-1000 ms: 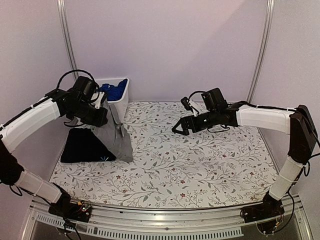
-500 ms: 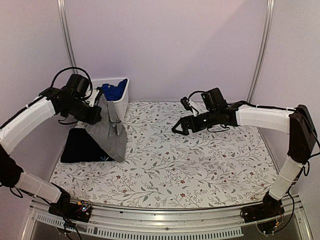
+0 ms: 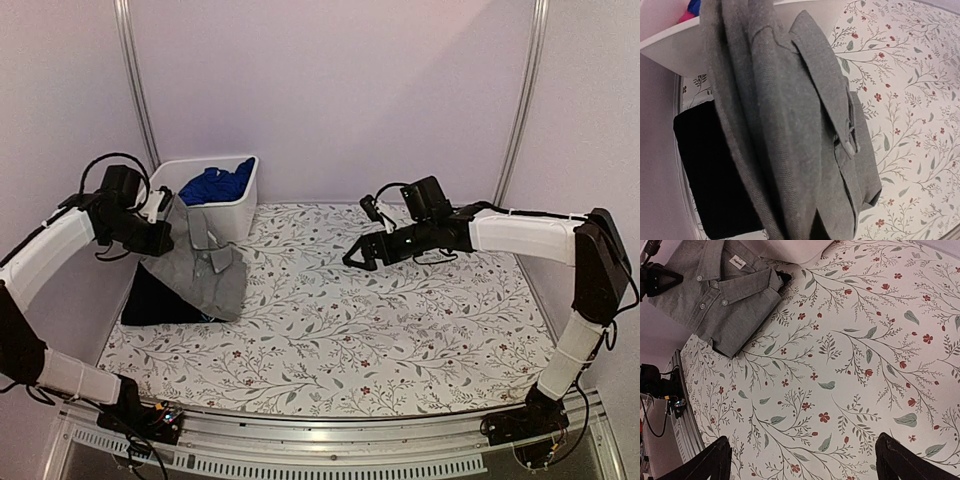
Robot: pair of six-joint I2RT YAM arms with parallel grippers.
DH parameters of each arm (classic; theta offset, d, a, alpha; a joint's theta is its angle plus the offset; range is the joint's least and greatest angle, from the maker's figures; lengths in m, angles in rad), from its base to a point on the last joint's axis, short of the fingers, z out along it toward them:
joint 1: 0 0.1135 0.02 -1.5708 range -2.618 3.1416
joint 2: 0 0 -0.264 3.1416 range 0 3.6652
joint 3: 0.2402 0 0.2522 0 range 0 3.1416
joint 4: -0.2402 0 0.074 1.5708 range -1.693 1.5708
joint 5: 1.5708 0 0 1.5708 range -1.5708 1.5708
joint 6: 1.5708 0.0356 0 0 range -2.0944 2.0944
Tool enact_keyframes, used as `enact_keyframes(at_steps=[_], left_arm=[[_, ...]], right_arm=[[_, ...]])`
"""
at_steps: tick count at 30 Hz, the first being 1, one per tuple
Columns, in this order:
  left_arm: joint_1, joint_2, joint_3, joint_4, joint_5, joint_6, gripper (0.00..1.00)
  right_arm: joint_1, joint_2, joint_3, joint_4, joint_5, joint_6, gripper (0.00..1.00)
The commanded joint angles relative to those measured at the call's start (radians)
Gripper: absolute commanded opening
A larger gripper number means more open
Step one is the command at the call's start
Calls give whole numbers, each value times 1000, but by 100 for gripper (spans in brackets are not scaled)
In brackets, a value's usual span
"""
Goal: Fold and stack the mixed laundry pile
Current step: Place the square-folded T-shirt at the corner of the board, then reset both arms
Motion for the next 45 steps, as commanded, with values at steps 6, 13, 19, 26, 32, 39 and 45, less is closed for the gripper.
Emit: enact_keyframes(at_steps=[6,13,19,26,32,39,45], left_arm=[[105,47,-162,183,-70,80,0],[197,131,-157,227,-187,97,0],[220,212,-179,259,-301,69,3],[220,265,-149,260,-394,-1,91],[220,168,-96,273,-352,-54,100],[220,-34,-63,388,-196,-132,100],[219,-26,87,349,-39,-173,100]], right_arm=[[-8,26,37,-15,-6,-20,99],[-10,32,36,-23,-12,-26,99],[-13,25,33,-34,-6,-34,99],[-21,-3,20,-44,19,-37,99],[-58,-35,6,-47,53,-30,99],[-110,-90,9,-47,110,-15,99],[-176,-157,28,-49,211,3,99]])
